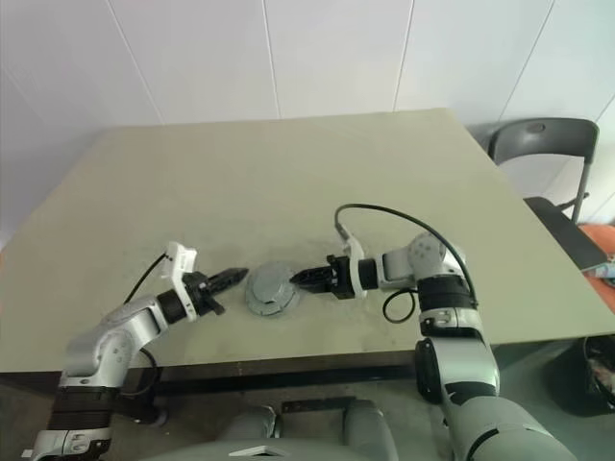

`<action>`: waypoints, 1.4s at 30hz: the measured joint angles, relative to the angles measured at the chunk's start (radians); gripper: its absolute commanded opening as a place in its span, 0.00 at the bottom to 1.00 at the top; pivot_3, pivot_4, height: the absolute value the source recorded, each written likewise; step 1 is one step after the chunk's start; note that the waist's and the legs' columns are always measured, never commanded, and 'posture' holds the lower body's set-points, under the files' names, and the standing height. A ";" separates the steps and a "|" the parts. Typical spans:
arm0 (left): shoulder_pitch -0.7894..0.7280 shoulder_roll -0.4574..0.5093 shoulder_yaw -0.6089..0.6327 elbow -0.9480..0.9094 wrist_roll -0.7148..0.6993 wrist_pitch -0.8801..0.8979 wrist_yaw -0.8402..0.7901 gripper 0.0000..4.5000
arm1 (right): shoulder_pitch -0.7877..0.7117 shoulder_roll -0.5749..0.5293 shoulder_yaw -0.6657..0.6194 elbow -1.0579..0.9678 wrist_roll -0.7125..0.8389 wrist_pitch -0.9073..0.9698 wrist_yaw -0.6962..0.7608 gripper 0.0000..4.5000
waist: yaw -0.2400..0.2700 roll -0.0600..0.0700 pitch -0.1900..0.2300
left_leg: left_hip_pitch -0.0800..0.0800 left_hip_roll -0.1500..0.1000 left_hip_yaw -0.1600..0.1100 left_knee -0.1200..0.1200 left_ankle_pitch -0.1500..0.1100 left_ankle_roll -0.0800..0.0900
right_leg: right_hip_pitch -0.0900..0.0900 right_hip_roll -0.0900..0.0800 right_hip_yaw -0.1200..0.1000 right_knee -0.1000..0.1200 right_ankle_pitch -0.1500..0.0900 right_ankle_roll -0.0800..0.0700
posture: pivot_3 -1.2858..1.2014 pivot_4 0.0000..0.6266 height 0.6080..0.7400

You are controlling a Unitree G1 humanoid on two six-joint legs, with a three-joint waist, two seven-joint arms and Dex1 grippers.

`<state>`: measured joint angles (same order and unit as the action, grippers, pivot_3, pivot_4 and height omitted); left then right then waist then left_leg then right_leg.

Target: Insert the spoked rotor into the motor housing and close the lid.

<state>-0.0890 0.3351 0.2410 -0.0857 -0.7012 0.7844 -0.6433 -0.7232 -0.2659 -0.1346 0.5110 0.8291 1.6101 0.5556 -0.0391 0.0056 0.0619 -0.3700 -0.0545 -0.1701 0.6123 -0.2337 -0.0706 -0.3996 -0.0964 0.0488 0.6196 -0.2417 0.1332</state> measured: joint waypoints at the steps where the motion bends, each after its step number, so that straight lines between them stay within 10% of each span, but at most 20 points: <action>1: 0.000 -0.006 0.022 0.003 -0.031 0.024 0.015 0.08 | 0.000 0.000 0.000 0.000 0.004 0.000 0.000 0.32 | -0.002 0.000 0.000 | 0.000 0.000 0.000 0.000 0.000 0.000 | 0.000 0.000 0.000 0.000 0.000 0.000 | 0.52 0.00 1.00; 14: 0.105 -0.020 0.201 0.027 -0.337 0.208 0.060 1.00 | 0.000 -0.006 0.006 -0.010 0.030 0.000 -0.019 0.32 | -0.005 0.000 0.000 | -0.003 0.000 0.000 0.000 0.000 0.000 | -0.003 0.000 0.000 -0.001 -0.001 -0.003 | 0.52 0.00 1.00; 42: 0.146 -0.012 0.224 0.043 -0.730 0.364 0.182 1.00 | -0.061 0.000 -0.079 0.024 0.137 0.000 -0.030 0.32 | -0.006 -0.001 0.000 | -0.004 0.000 0.001 -0.001 0.000 0.000 | -0.004 0.000 0.000 -0.003 -0.001 -0.005 | 0.52 0.00 1.00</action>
<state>0.0571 0.3226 0.4645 -0.0432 -1.4309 1.1486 -0.4615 -0.7845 -0.2655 -0.2138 0.5354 0.9661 1.6100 0.5258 -0.0450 0.0050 0.0622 -0.3742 -0.0546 -0.1694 0.6118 -0.2338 -0.0709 -0.4034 -0.0965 0.0488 0.6162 -0.2423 0.1285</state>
